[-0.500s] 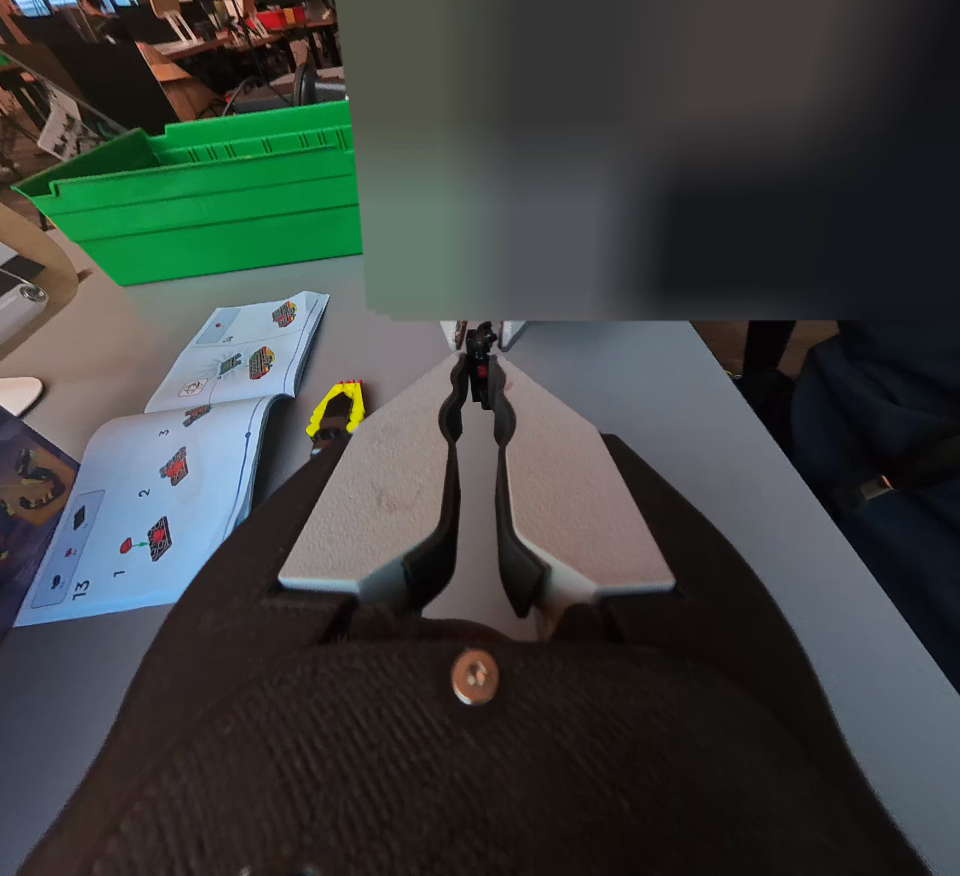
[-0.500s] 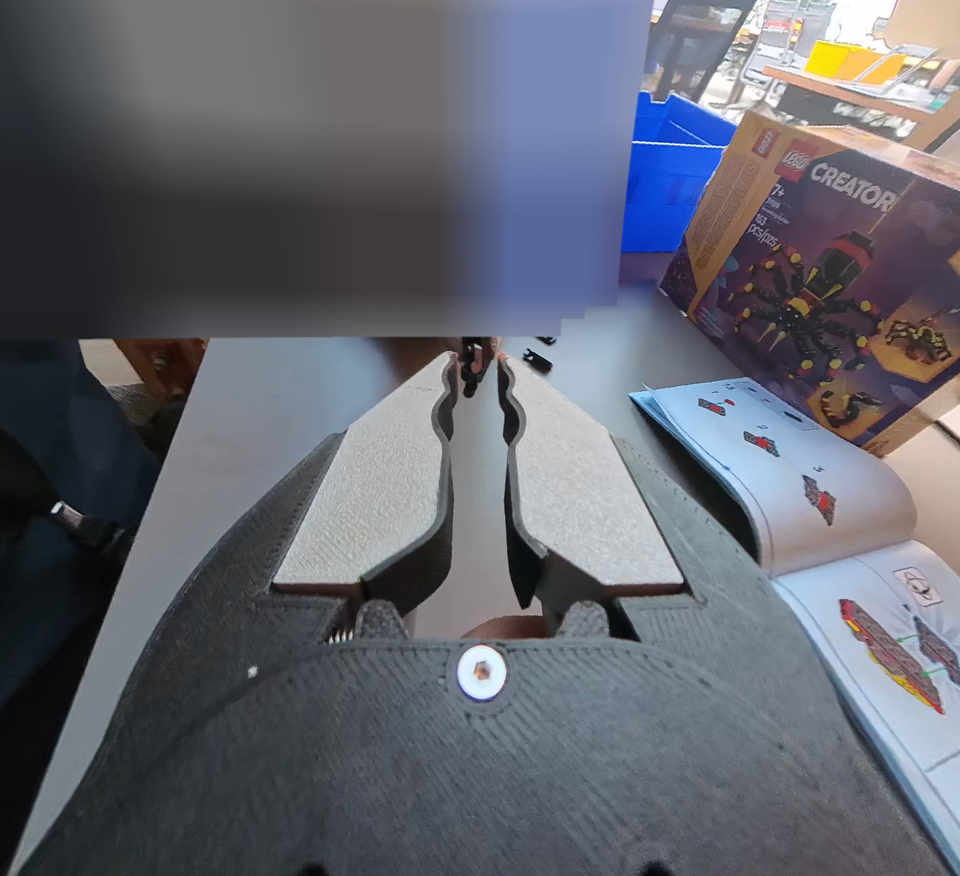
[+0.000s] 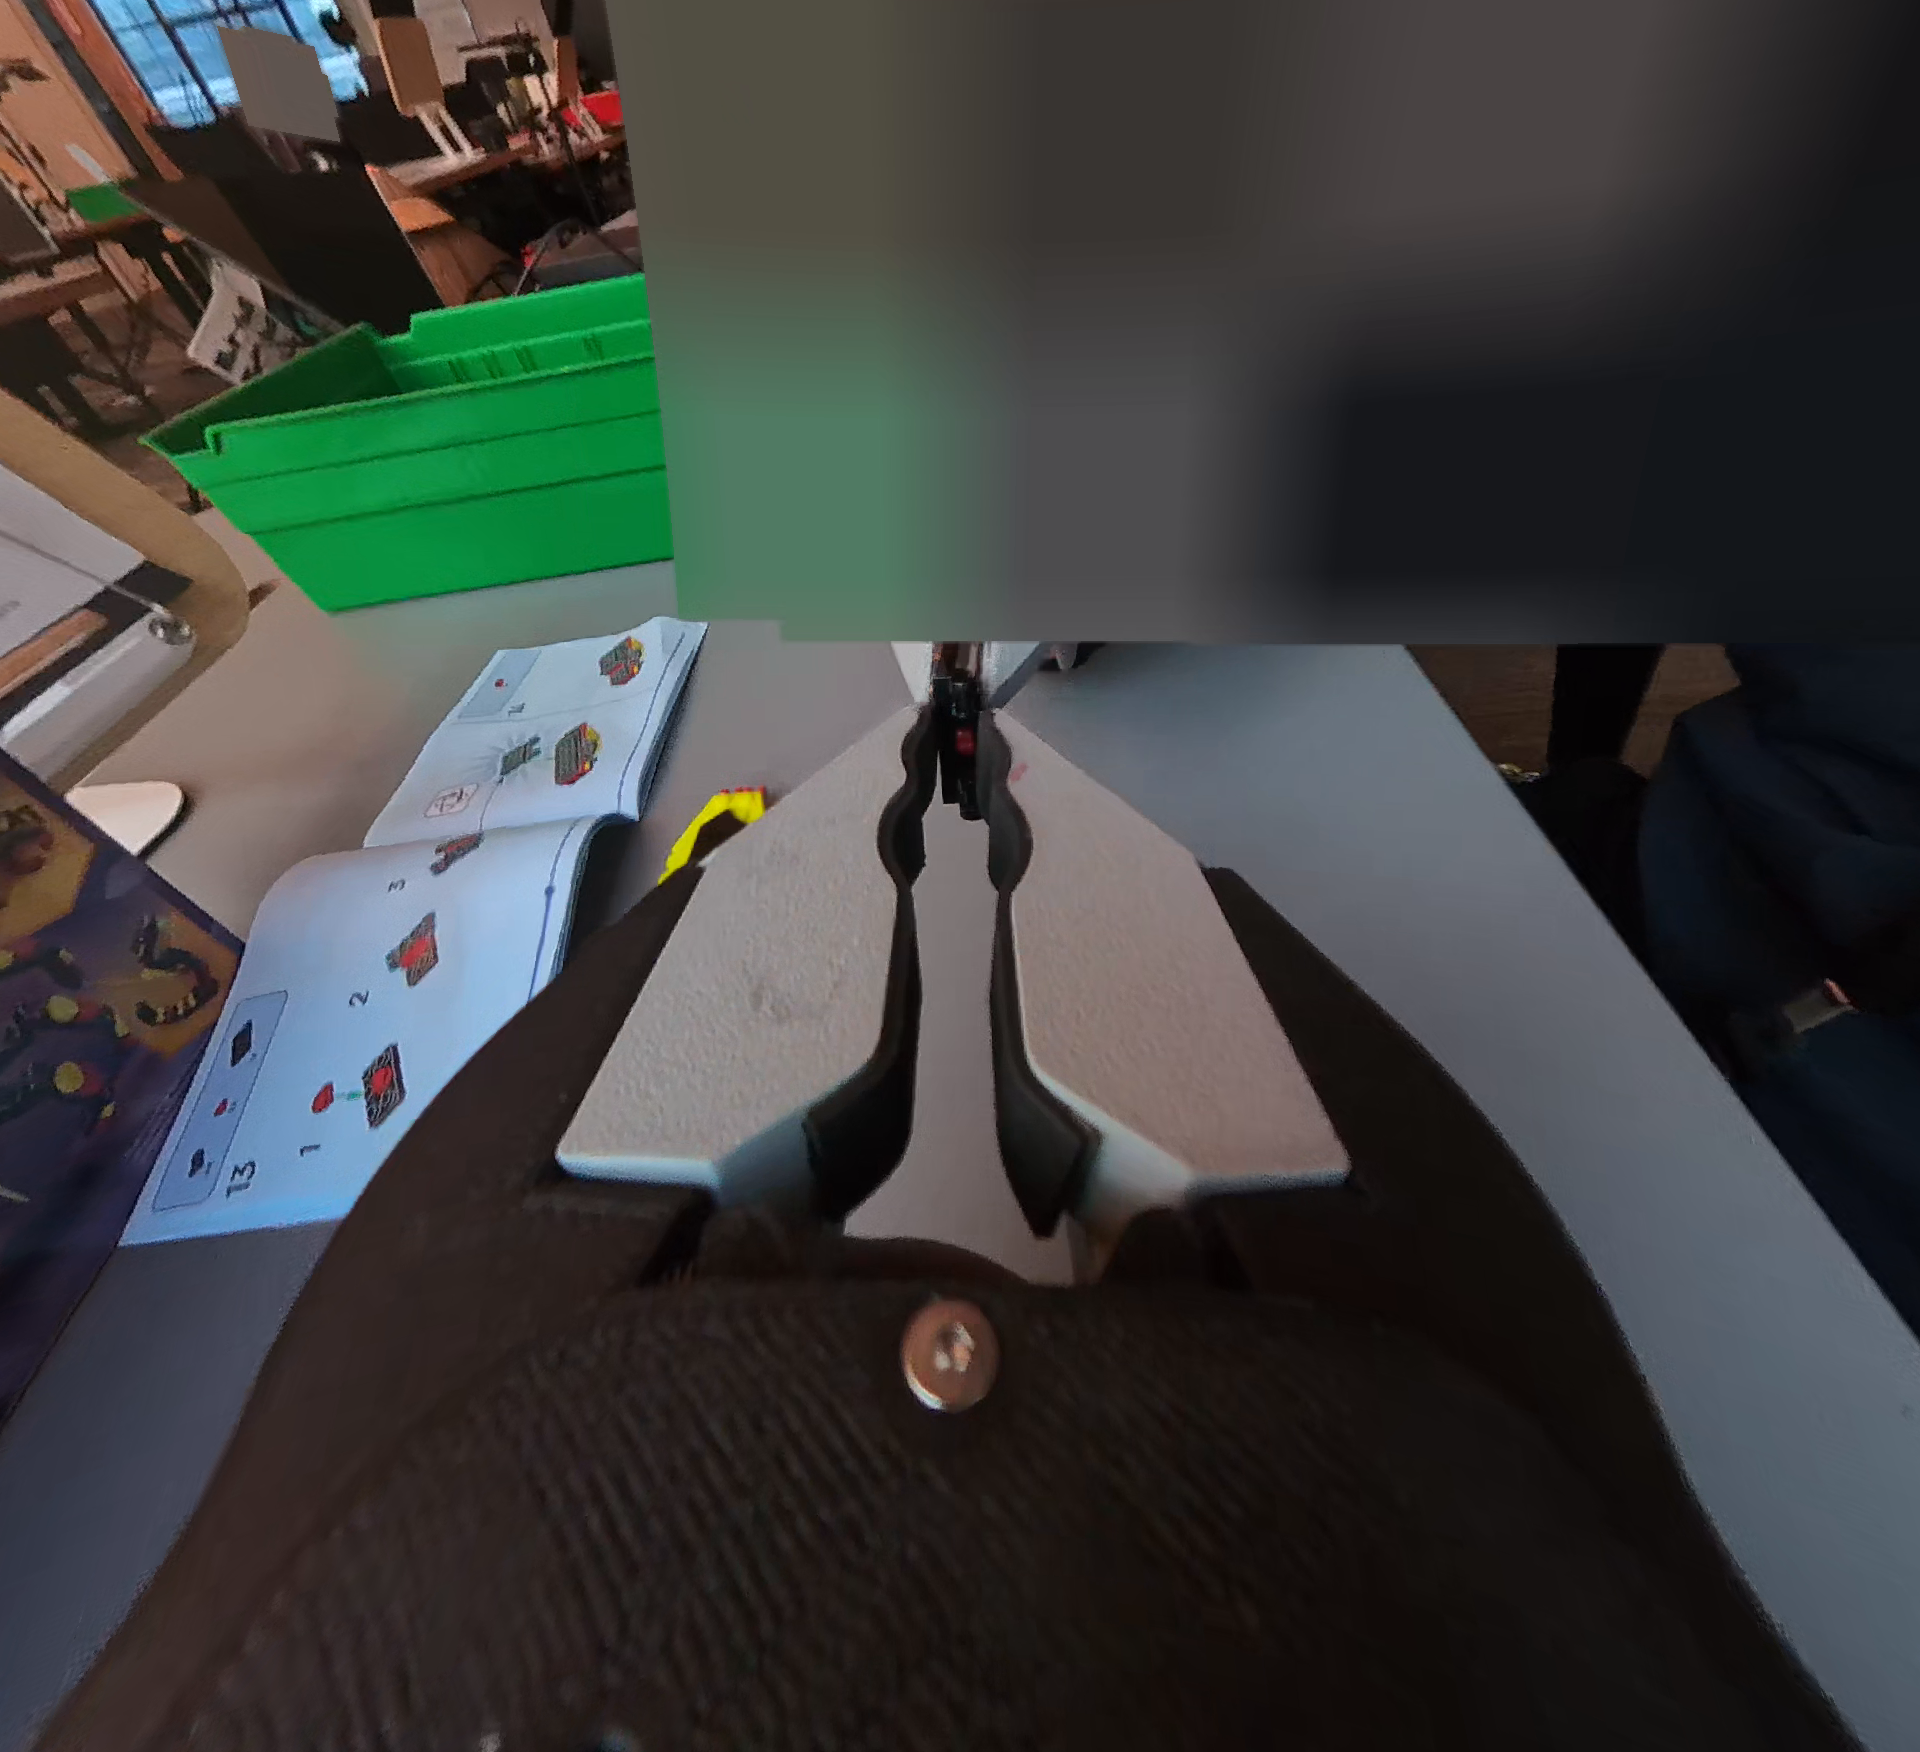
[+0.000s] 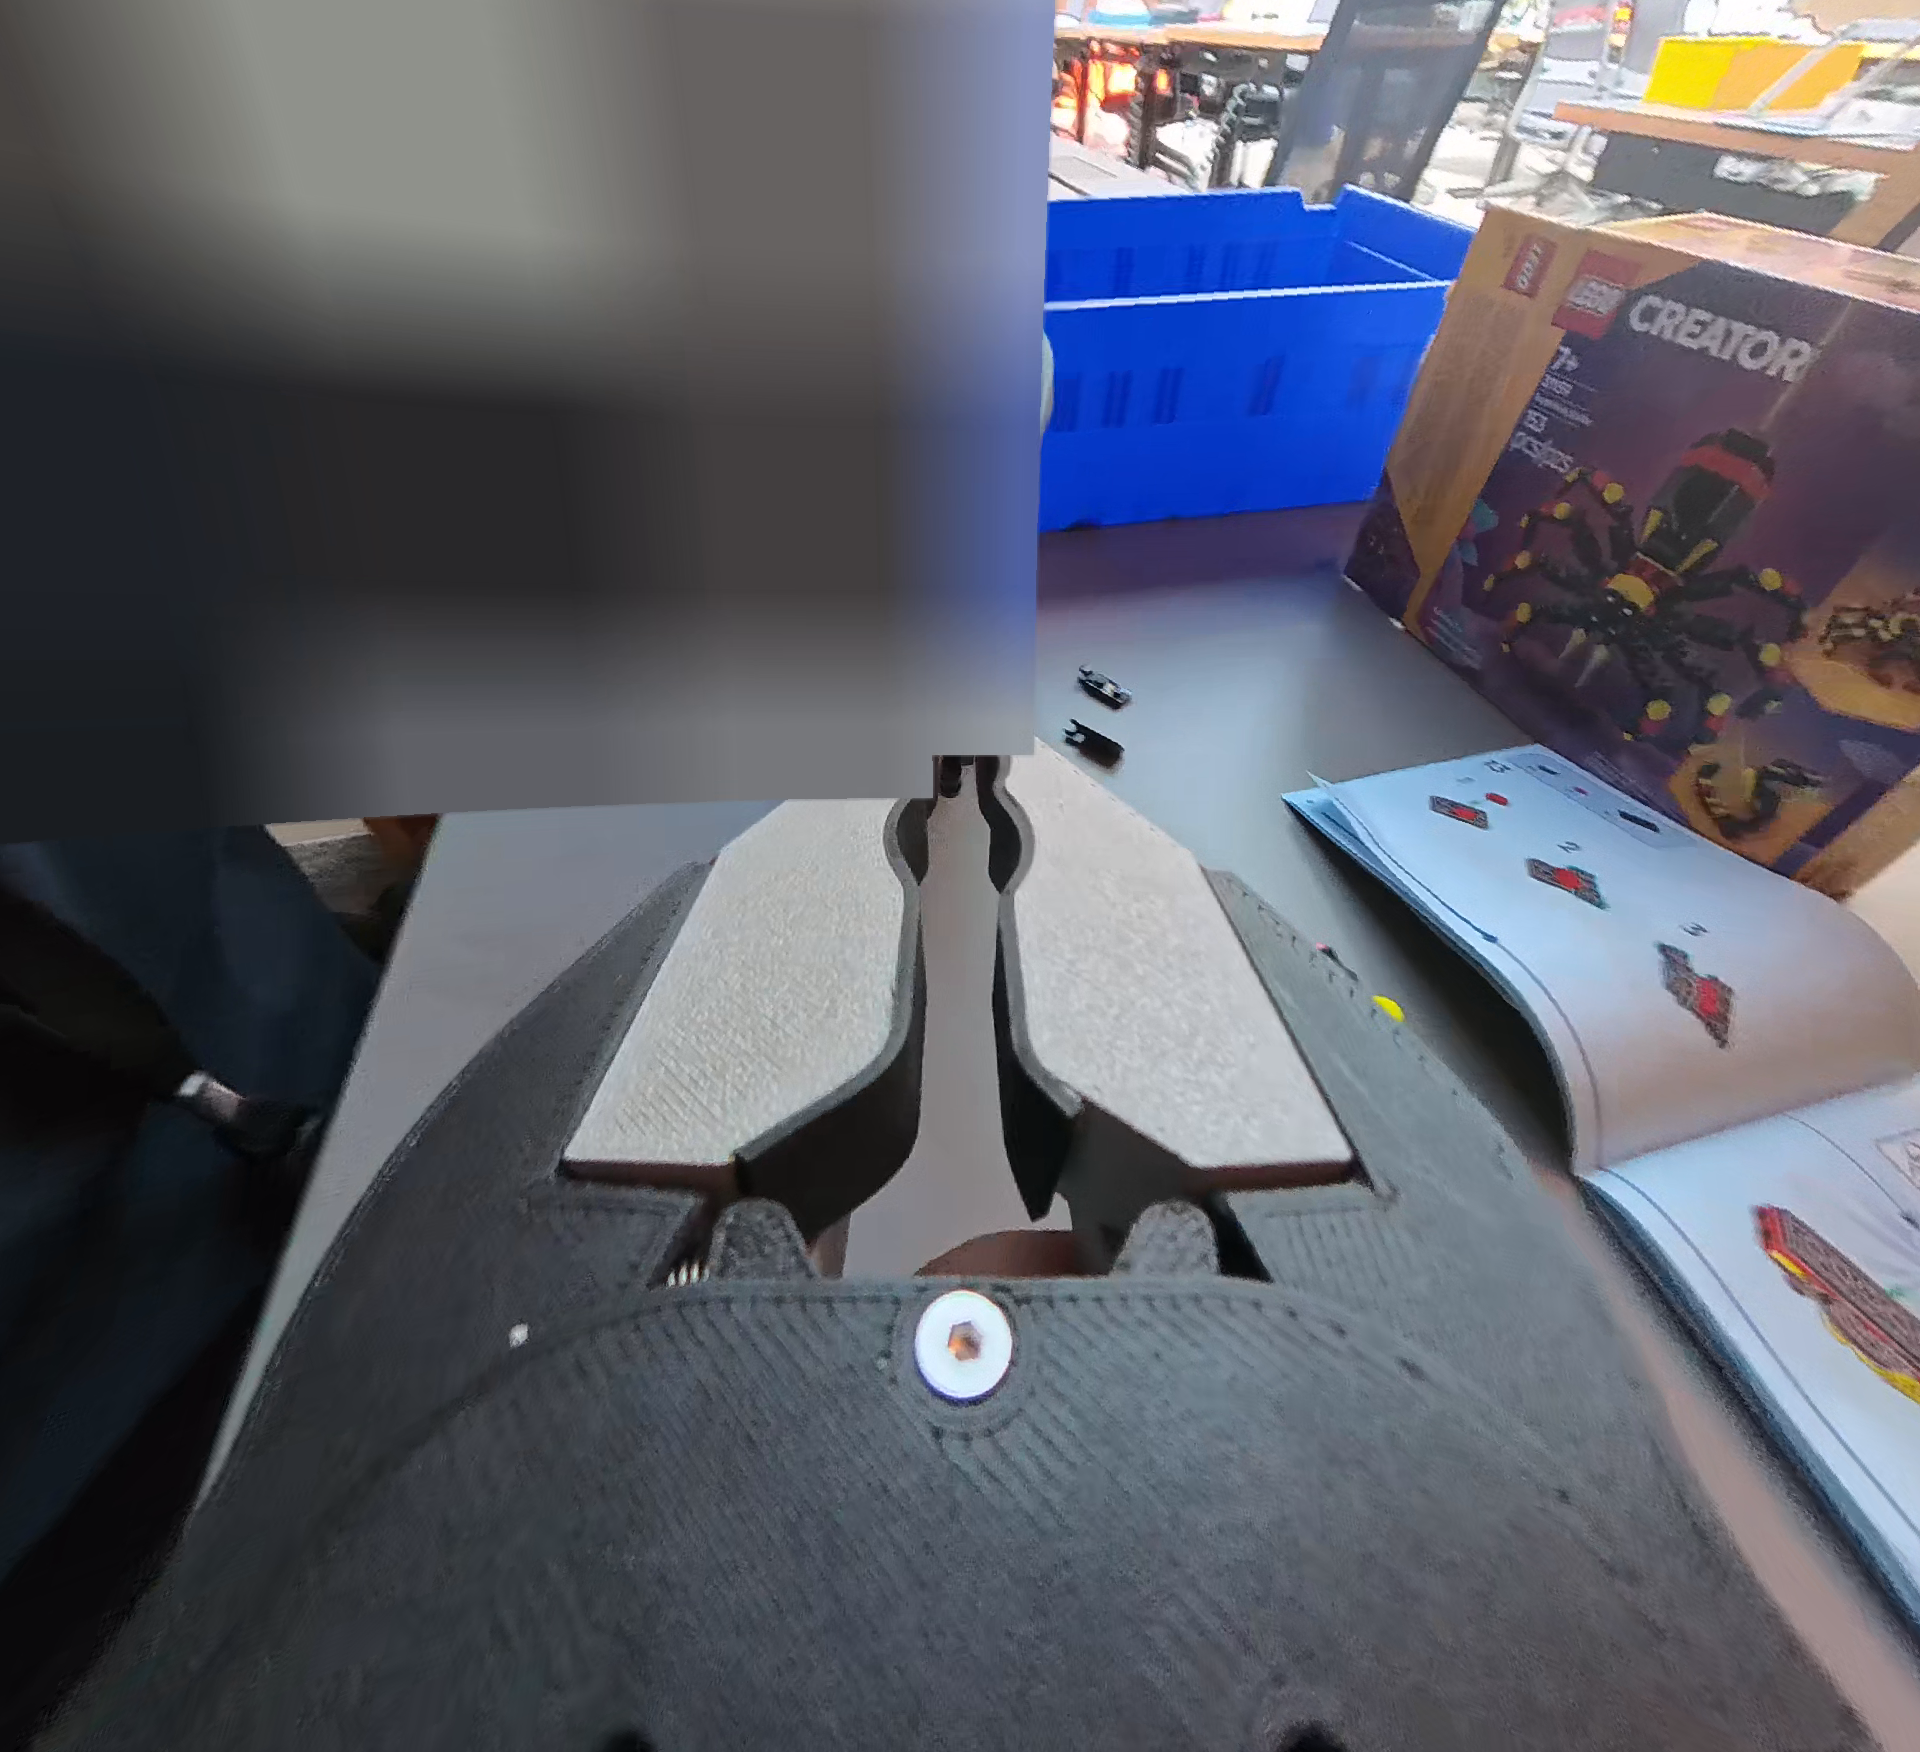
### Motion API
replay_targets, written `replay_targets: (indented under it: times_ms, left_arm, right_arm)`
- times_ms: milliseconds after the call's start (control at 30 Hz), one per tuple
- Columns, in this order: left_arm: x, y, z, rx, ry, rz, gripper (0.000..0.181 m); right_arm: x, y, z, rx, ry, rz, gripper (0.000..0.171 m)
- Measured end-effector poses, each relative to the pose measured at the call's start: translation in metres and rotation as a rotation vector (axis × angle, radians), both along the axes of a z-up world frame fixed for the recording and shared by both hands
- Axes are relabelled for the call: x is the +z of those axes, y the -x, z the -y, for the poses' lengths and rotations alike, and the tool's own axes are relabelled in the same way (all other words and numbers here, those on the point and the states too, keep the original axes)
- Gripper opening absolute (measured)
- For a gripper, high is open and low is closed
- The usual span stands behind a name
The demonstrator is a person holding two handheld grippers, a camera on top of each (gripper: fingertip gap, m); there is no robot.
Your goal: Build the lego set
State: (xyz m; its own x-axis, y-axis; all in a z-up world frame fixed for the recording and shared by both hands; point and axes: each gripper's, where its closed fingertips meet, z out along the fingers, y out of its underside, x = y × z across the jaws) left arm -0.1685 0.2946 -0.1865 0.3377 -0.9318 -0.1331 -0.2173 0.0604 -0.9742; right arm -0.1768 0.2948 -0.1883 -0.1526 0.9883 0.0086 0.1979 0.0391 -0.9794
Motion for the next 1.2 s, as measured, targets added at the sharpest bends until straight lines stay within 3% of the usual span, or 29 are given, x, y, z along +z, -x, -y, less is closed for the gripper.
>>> replay_targets:
  times_ms: [67, 133, 200, 367, 500, 700, 800, 1000, 1200]
  left_arm:
    - [-0.011, 0.001, -0.007, 0.033, 0.072, -0.040, 0.005]
    - [-0.022, 0.006, -0.016, 0.083, 0.138, -0.076, 0.005]
    - [-0.030, 0.013, -0.024, 0.116, 0.234, -0.091, 0.005]
    - [-0.037, 0.021, -0.031, 0.154, 0.455, -0.025, 0.005]
    - [-0.033, 0.018, -0.028, 0.118, 0.585, 0.074, 0.005]
    - [-0.046, 0.010, -0.014, 0.045, 0.802, 0.073, 0.006]
    - [-0.045, 0.010, -0.019, 0.075, 0.828, 0.110, 0.006]
    - [-0.026, 0.003, -0.006, -0.069, 0.808, 0.199, 0.005]
    - [-0.029, -0.001, -0.003, -0.075, 0.839, 0.183, 0.005]
  right_arm:
    - [-0.005, -0.002, -0.009, -0.039, -0.063, 0.022, 0.004]
    - [-0.010, -0.007, -0.019, -0.069, -0.068, 0.057, 0.017]
    - [-0.021, -0.014, -0.029, -0.092, -0.092, 0.135, 0.010]
    - [-0.061, -0.026, -0.018, -0.008, -0.065, 0.336, 0.025]
    - [-0.052, -0.019, -0.025, -0.086, -0.153, 0.298, 0.026]
    - [-0.040, -0.007, -0.025, -0.106, -0.164, 0.229, 0.027]
    - [-0.038, -0.001, -0.015, -0.081, -0.171, 0.214, 0.025]
    - [-0.028, 0.001, -0.005, -0.022, -0.021, 0.164, 0.030]
    - [-0.029, 0.001, -0.004, 0.034, 0.079, 0.174, 0.010]
